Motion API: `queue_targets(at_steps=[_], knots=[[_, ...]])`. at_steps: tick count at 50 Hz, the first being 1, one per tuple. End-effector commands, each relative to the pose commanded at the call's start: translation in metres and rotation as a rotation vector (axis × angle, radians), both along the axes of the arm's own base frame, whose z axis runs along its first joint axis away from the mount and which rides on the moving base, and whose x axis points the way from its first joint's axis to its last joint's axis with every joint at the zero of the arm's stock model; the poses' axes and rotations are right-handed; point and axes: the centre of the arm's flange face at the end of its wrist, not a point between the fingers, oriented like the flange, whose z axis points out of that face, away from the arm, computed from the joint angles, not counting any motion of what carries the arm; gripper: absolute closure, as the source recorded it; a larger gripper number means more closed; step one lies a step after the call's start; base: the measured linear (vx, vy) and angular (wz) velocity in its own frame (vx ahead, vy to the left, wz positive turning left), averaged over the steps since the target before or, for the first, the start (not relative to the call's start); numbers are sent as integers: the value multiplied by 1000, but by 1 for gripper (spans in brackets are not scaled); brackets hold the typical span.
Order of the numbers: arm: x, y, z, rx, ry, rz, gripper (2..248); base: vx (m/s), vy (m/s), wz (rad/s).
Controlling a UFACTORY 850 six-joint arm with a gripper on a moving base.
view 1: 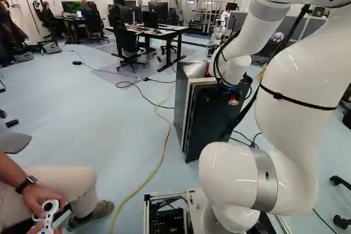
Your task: Grab a drink from the fridge
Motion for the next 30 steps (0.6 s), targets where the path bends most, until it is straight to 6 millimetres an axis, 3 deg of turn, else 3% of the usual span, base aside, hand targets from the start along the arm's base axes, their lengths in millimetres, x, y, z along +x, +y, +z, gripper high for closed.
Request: queue_targets(at_steps=[30], knots=[[24,6,0,-3,-7,29,3,0,0,0]])
